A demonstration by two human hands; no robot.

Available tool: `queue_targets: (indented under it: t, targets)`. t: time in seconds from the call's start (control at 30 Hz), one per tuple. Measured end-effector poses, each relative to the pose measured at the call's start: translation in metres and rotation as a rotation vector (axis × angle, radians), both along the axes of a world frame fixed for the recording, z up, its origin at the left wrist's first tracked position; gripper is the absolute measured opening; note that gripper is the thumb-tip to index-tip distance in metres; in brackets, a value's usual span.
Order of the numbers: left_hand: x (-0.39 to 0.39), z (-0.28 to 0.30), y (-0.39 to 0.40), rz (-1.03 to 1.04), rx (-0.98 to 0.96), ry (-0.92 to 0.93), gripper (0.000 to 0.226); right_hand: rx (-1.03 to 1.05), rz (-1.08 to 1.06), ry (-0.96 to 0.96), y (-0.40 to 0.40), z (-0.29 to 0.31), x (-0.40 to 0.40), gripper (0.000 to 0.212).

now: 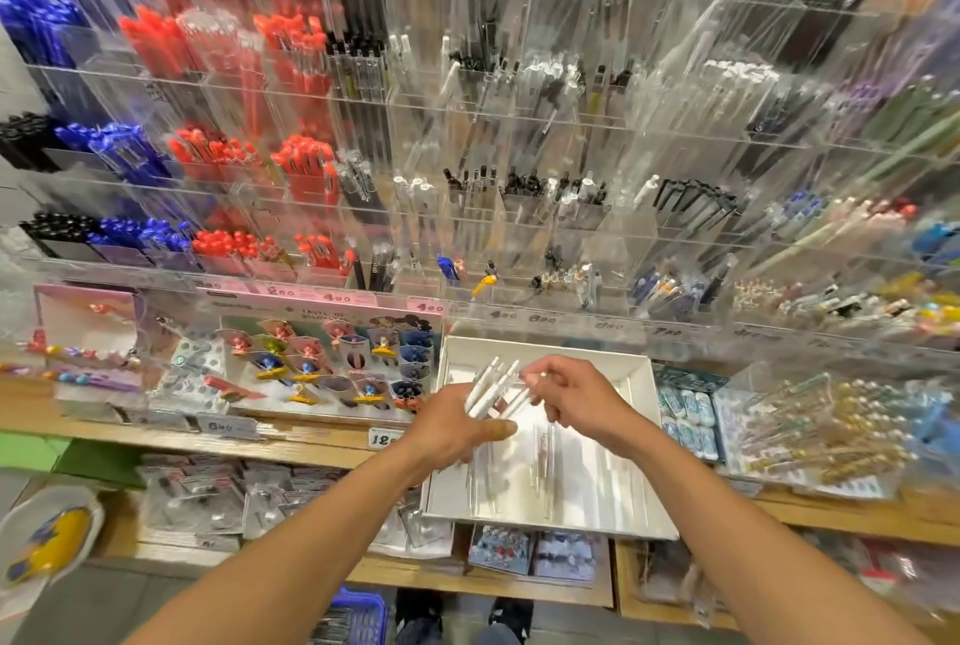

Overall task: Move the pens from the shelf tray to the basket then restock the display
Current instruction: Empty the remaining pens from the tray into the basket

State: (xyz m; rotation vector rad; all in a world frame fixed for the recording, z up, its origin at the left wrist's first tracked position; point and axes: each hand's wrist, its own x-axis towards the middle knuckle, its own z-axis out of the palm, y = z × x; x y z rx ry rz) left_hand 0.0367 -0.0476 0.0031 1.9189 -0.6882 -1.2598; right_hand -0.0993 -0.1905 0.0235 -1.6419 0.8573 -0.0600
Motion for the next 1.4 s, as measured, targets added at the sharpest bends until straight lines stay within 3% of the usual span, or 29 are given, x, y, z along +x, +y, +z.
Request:
queue_targets:
  t: [0.07, 0.13, 0.2, 0.27, 0.3, 0.4, 0.47, 0.57, 0.8, 0.93, 1.07, 1.3, 1.33, 1.4]
  targets:
    - [0.000, -0.003, 0.000, 0.036, 0.016, 0.045, 0.022, 0.148, -0.109, -0.066, 0.001, -0.007, 0.006, 0.014]
    - [0.000, -0.007, 0.002, 0.079, 0.027, 0.105, 0.021, 0.203, -0.213, 0.005, 0.003, -0.024, 0.010, 0.020]
    - [0.000, -0.011, 0.005, 0.139, 0.049, 0.163, 0.025, -0.010, -0.156, 0.295, 0.006, -0.053, 0.009, 0.023]
    - [-0.001, -0.015, 0.007, 0.183, 0.076, 0.197, 0.028, -0.283, 0.065, 0.646, 0.013, -0.082, 0.003, 0.020]
    - [-0.001, -0.017, 0.009, 0.201, 0.081, 0.212, 0.028, -0.326, 0.137, 0.753, 0.020, -0.094, -0.001, 0.020]
    - [0.004, -0.020, 0.016, 0.294, 0.055, 0.399, 0.034, -0.356, 0.230, 0.882, 0.040, -0.117, -0.007, 0.013]
    - [0.006, -0.019, 0.018, 0.332, 0.017, 0.479, 0.023, -0.413, 0.236, 0.914, 0.046, -0.121, -0.005, 0.006]
    - [0.006, -0.019, 0.018, 0.348, -0.032, 0.467, 0.003, -0.406, 0.228, 0.918, 0.047, -0.122, 0.004, 0.003]
    - [0.006, -0.024, 0.016, 0.347, 0.011, 0.374, 0.017, -0.285, 0.395, 0.835, 0.044, -0.115, 0.004, 0.020]
    - [0.005, -0.022, 0.012, 0.325, 0.049, 0.312, 0.023, -0.391, 0.412, 0.640, 0.031, -0.076, -0.004, 0.017]
    - [-0.001, -0.017, 0.008, 0.218, 0.047, 0.174, 0.024, -0.359, 0.386, 0.420, 0.012, -0.024, -0.006, 0.021]
    - [-0.008, -0.011, 0.007, 0.124, -0.029, 0.374, 0.035, 0.160, 0.036, -0.028, 0.002, -0.008, 0.008, 0.018]
    - [-0.008, -0.011, 0.007, 0.157, -0.004, 0.371, 0.038, 0.187, -0.002, -0.026, 0.000, -0.016, 0.006, 0.021]
    - [-0.006, -0.014, 0.011, 0.237, 0.024, 0.385, 0.042, -0.052, 0.113, 0.154, -0.002, -0.039, -0.001, 0.023]
